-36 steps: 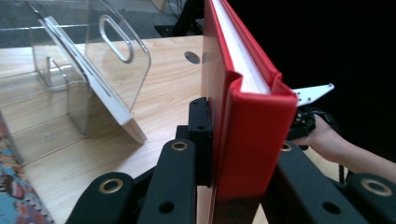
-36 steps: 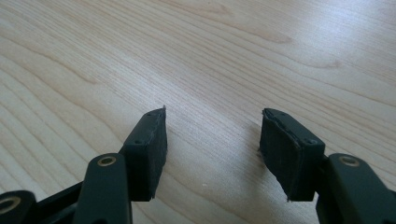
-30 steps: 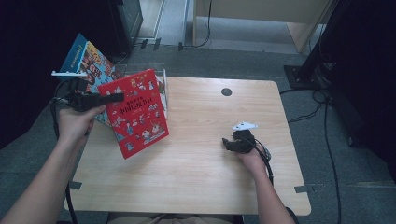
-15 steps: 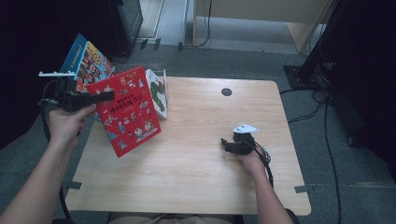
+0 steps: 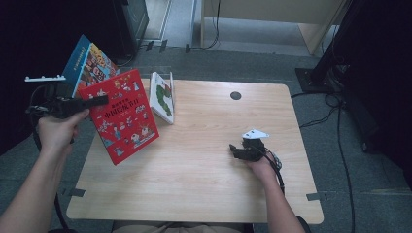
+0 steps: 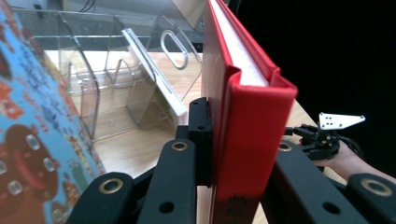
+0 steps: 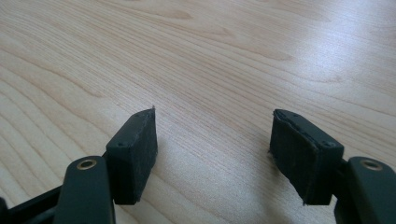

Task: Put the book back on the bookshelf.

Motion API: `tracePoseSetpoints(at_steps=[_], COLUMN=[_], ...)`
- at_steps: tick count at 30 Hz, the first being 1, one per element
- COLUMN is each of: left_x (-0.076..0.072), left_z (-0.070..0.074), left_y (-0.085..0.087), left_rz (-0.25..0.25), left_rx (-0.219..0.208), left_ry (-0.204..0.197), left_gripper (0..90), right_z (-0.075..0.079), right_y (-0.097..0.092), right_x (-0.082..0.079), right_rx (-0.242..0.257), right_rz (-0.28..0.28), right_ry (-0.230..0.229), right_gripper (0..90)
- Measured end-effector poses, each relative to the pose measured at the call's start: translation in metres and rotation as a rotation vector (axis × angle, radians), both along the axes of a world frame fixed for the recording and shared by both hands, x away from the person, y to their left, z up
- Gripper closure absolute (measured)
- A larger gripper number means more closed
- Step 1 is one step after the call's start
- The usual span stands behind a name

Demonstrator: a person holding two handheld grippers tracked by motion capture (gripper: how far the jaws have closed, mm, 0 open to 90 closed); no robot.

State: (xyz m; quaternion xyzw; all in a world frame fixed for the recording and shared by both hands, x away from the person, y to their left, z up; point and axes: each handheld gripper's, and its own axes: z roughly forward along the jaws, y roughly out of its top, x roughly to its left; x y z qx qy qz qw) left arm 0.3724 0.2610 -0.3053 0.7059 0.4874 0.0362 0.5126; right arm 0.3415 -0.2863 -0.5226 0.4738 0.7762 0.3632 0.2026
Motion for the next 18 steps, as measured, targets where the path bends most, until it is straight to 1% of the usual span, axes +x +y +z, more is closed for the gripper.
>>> tracePoseSetpoints(at_steps=[2, 9, 14, 18], left_x=[-0.0001, 0.0025, 0.003, 0.0041], left_z=[0.0002, 0.0006, 0.0019, 0.0028], left_y=[0.0016, 0.0049, 0.0103, 0.0104], left_rz=[0.008, 0.067, 0.118, 0.144], left_rx=[0.008, -0.012, -0.016, -0.013], left_ry=[0.001, 0.002, -0.001, -0.004], left_gripper=[80.6, 80.7, 80.6, 80.6], right_z=[0.0, 0.0001, 0.0001, 0.0], right_y=[0.0, 0.0, -0.0001, 0.0001], right_x=[0.0, -0.0001, 0.0, -0.0001], right_rx=[0.0, -0.001, -0.001, -0.001], right_rz=[0.0, 0.0, 0.001, 0.0], right_ry=[0.0, 0.0, 0.001, 0.0], right_gripper=[32.0, 32.0, 32.0, 32.0])
